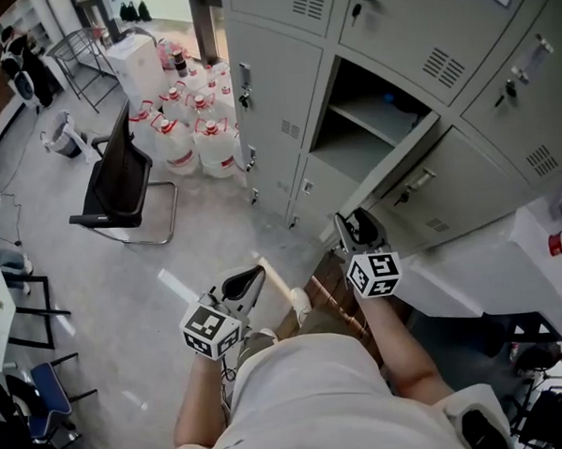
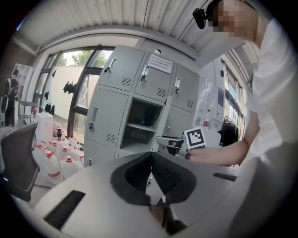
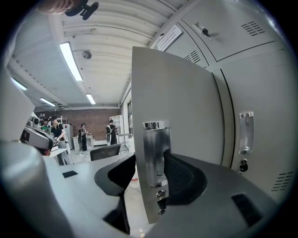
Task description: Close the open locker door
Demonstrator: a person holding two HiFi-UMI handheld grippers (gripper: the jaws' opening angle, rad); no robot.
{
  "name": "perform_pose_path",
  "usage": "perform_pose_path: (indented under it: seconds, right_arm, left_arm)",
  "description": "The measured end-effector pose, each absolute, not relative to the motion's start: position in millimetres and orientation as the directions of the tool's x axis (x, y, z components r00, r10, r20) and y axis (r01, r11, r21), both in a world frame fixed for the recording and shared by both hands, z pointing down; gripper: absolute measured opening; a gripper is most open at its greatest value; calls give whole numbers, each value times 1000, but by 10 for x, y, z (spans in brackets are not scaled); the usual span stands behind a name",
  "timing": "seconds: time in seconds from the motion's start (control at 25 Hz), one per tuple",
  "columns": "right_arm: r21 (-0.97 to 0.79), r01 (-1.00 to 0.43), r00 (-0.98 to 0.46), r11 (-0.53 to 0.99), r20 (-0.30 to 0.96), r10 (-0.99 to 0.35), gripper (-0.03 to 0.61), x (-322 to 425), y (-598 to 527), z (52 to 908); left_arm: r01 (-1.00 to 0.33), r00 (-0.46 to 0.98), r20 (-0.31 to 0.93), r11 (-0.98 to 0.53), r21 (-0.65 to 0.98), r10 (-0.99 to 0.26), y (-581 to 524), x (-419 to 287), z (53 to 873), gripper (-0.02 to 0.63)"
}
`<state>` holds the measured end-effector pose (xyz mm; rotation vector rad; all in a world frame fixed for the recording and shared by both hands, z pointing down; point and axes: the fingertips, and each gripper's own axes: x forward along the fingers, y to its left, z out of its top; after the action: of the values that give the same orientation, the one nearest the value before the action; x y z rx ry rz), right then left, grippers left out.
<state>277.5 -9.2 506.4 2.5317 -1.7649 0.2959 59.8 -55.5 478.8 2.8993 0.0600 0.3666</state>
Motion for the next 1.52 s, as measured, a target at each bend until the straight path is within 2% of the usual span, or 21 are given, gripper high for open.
perform_pose_path:
  seconds: [0.32, 0.44, 1.0, 1.32, 1.52]
  right_arm:
    - [-98, -951, 275, -294, 173, -946, 183, 2777, -332, 5077]
    - [-107, -959, 241, -261, 171, -955, 128, 2770, -447, 5091]
    - [-135, -978, 138, -159, 153, -979, 127, 3017, -1057, 5092]
    - [-122, -985, 101, -120, 146, -984, 69, 3278, -1406, 5110]
    - [-76, -991, 103, -113, 129, -986, 72, 3392, -1573, 5111]
  left_arm:
    - [-60, 967, 257, -971, 230, 1, -633, 613, 4837, 5]
    - [-93, 965, 259, -969, 229, -32, -701, 617, 4837, 5]
    - [-230, 948, 265, -956, 184, -178, -1047, 621, 4797, 5]
    - [-296, 936, 248, -940, 168, -250, -1210, 656, 4739, 5]
    - [-340, 924, 240, -927, 157, -298, -1295, 700, 4707, 5]
